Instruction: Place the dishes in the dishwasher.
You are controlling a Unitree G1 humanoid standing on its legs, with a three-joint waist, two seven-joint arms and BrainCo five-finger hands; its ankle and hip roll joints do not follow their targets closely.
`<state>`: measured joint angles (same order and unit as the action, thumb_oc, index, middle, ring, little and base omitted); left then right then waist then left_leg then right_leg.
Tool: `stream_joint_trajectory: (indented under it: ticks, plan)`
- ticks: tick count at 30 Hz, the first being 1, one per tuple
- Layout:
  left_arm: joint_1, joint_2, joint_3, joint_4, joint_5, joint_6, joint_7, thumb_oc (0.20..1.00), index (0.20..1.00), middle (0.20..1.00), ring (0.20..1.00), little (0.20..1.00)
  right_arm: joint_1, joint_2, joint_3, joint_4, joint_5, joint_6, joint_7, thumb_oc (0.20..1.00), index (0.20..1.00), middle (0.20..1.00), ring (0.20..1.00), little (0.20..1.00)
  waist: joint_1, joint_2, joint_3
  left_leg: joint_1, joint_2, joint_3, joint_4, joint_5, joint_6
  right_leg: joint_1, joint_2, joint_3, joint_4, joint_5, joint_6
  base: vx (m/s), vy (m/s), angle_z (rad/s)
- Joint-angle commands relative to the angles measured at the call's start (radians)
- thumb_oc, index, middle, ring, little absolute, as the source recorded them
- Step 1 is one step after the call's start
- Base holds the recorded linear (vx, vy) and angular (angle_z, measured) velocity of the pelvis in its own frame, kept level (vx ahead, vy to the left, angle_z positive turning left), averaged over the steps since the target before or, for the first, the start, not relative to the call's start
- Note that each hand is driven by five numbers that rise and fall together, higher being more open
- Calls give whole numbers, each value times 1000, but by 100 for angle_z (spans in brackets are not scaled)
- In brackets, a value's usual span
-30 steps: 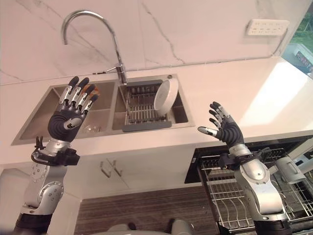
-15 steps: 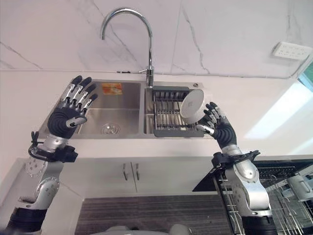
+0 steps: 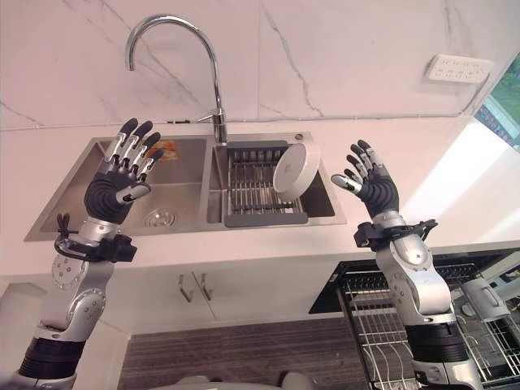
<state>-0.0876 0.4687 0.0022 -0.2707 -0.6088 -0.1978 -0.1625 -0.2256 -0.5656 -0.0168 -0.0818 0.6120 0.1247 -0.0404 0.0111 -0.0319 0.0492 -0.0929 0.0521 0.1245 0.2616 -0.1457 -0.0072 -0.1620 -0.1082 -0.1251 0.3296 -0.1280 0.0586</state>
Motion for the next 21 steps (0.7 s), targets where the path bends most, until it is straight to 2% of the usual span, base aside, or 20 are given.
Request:
stream_joint_trajectory:
  ticks: [1, 9, 14, 21]
  plan:
    - [-36, 26, 11, -10, -10, -50, 4, 1000, 1000, 1000, 1000, 1000, -84, 13, -9, 2, 53, -15, -25, 1000, 1000, 1000, 1000, 1000, 22, -18, -38, 3, 8, 5, 38, -36, -2, 47, -19, -33, -30, 37, 56, 0, 0, 0]
    - [-71, 42, -19, 13, -20, -41, 8, 1000, 1000, 1000, 1000, 1000, -180, 43, 32, 166, 92, -18, -99, 1000, 1000, 1000, 1000, 1000, 42, -20, -45, 6, 0, -10, 38, -40, -2, 54, -31, -50, -30, 40, 58, 0, 5, 3]
    - [-98, 54, -26, 18, -30, -25, 12, 1000, 1000, 1000, 1000, 1000, -264, 13, 29, 271, 133, -7, -149, 1000, 1000, 1000, 1000, 1000, 58, -22, -47, 7, -7, -20, 38, -43, -2, 60, -37, -61, -30, 40, 59, -2, 23, 9]
    - [-121, 78, -36, 31, -54, -14, 12, 1000, 1000, 1000, 1000, 1000, -341, -45, 33, 441, 184, 13, -134, 1000, 1000, 1000, 1000, 1000, 76, -28, -50, 7, -13, -31, 38, -47, -2, 67, -43, -75, -30, 39, 60, -9, 12, 9]
